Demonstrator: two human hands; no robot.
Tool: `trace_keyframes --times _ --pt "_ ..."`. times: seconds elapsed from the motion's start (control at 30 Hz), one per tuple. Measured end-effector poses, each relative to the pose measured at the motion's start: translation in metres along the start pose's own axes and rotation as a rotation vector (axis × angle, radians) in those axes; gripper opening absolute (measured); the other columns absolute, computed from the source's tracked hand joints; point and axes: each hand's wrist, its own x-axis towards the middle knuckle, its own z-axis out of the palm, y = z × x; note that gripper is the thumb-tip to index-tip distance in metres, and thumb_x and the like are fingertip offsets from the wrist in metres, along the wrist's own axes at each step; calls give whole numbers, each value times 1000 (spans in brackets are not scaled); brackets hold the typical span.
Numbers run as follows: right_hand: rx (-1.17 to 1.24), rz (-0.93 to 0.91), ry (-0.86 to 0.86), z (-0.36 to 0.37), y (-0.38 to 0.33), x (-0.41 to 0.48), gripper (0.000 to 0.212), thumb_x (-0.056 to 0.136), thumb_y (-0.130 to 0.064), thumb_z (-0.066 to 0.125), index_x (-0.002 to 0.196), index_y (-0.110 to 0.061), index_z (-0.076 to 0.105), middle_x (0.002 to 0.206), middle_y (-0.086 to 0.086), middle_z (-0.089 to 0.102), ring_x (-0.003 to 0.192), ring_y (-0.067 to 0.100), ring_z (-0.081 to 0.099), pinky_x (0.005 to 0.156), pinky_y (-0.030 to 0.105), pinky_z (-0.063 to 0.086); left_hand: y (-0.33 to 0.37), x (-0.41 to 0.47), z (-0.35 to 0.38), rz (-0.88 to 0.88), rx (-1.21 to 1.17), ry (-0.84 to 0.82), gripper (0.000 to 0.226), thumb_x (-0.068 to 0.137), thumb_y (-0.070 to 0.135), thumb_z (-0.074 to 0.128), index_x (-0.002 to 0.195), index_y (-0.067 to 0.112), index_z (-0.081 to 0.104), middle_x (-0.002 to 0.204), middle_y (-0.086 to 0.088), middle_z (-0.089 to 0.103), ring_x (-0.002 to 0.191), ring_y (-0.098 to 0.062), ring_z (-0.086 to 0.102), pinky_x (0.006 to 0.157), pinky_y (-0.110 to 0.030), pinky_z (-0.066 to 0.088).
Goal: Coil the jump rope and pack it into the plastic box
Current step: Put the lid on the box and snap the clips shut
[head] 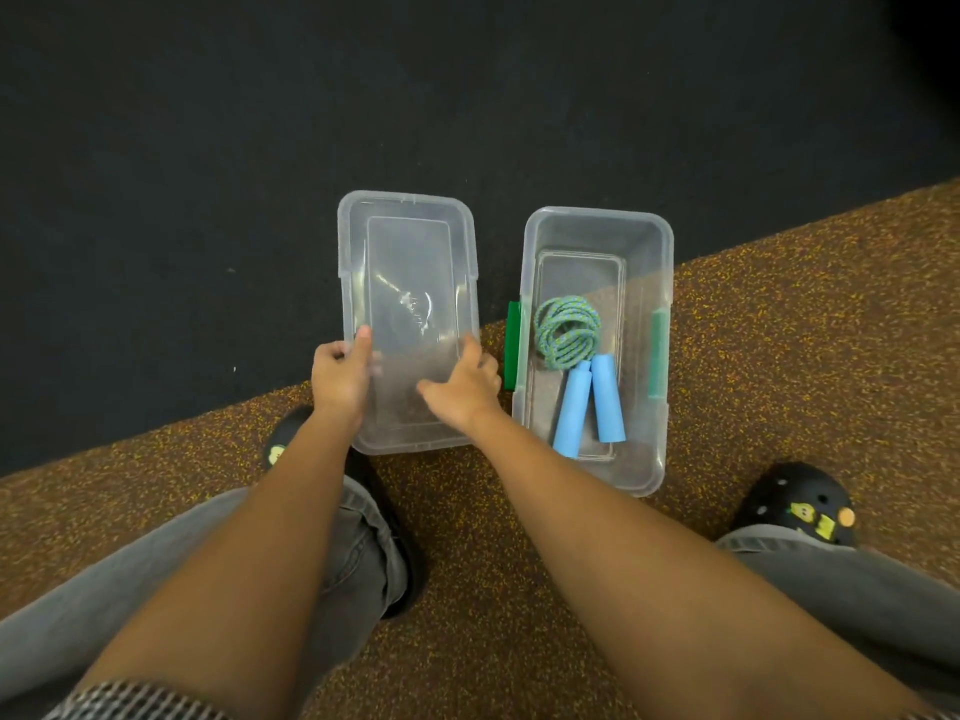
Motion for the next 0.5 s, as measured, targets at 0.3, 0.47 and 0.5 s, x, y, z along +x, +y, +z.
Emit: trace_keyframes --times 0.3,0.47,0.5 --pt "-31 -188 65 -18 1 -25 68 87 -25 54 143 -16 17 147 16 24 135 32 26 113 41 24 28 -31 -7 111 -72 134 32 89 42 50 99 12 46 72 4 59 61 -5 53 56 -18 40" --pt "9 -302 317 -44 -6 -42 54 91 -26 49 139 -9 31 137 17 38 129 31 35 110 40 27 45 -59 -9 121 -148 129 33 90 43 48 100 12 48 72 5 59 61 -5 54 58 -17 41" --pt "25 -302 361 -51 -5 -46 53 91 -27 49 138 -8 34 135 17 39 126 31 38 110 41 29 48 -65 -7 114 -159 104 33 90 43 49 100 12 48 72 5 60 62 -6 55 61 -19 41"
